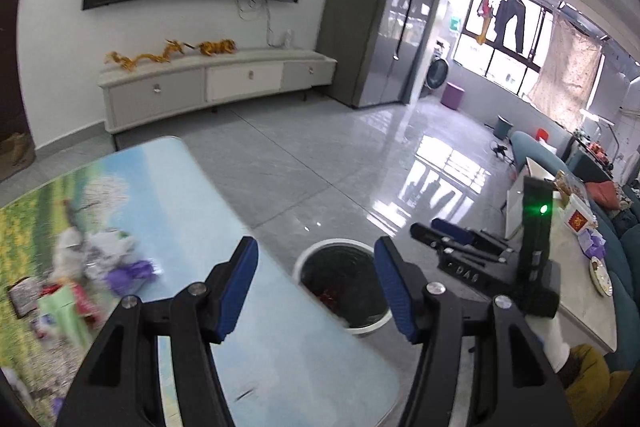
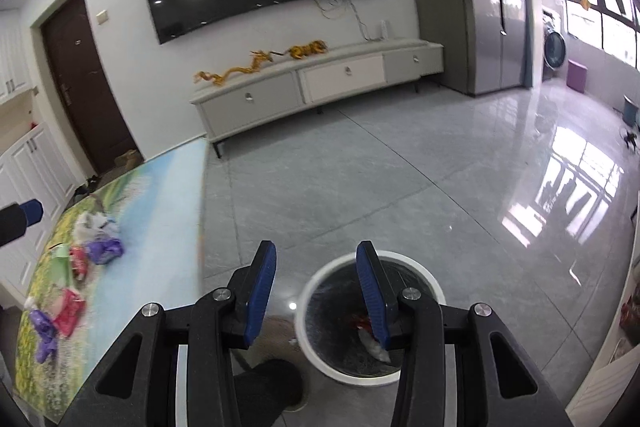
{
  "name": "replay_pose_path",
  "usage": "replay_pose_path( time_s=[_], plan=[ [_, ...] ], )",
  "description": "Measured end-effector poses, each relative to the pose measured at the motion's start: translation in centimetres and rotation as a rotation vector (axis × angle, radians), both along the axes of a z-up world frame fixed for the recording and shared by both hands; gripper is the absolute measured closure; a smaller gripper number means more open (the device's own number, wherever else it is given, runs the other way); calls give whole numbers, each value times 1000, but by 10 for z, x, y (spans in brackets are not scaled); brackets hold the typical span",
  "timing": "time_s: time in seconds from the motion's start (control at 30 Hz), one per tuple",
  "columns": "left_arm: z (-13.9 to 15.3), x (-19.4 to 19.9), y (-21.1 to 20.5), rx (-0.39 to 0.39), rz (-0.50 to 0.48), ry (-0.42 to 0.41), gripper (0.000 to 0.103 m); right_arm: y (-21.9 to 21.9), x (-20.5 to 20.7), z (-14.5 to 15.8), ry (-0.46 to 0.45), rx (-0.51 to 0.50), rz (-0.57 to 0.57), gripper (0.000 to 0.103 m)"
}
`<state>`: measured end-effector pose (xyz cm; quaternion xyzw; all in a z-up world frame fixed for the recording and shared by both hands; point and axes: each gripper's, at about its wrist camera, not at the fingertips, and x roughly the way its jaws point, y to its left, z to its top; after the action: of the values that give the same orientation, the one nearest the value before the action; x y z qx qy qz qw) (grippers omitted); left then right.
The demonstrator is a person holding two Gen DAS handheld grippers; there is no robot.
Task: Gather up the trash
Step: 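Grasp the white tissue with the left gripper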
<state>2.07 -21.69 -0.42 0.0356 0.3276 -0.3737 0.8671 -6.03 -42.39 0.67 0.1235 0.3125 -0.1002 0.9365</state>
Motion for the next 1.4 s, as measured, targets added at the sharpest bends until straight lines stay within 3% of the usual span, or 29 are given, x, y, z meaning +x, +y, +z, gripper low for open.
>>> replay_pose_path(
  time_s=[0.13,0.33,0.47,0.6,0.77,0.97,1.3,1.37,1.4],
  plan=[
    [5,-8,74,-15,110,-31,44,43,4,23,-25,-43,87,63],
    [-8,-10,200,-21,376,-39,44,116,24,47,-52,-86,255,63],
    [-26,-11,273,-11,535,-23,44,159,40,48,-51,-81,364,63],
    [-53,-7,331,-10,668,44,44,197,60,37,-15,-43,473,63],
    [-90,4,360,-30,729,149,44,245,88,14,51,-27,609,63],
    [-127,35,362,-13,750,254,44,285,113,-12,110,-10,732,63],
    [-148,87,352,60,798,284,45,304,145,-41,159,34,794,63],
    [-150,92,350,56,790,287,48,305,148,-42,158,42,799,63],
    [-151,94,347,57,781,279,58,305,150,-43,158,43,800,65]
  ],
)
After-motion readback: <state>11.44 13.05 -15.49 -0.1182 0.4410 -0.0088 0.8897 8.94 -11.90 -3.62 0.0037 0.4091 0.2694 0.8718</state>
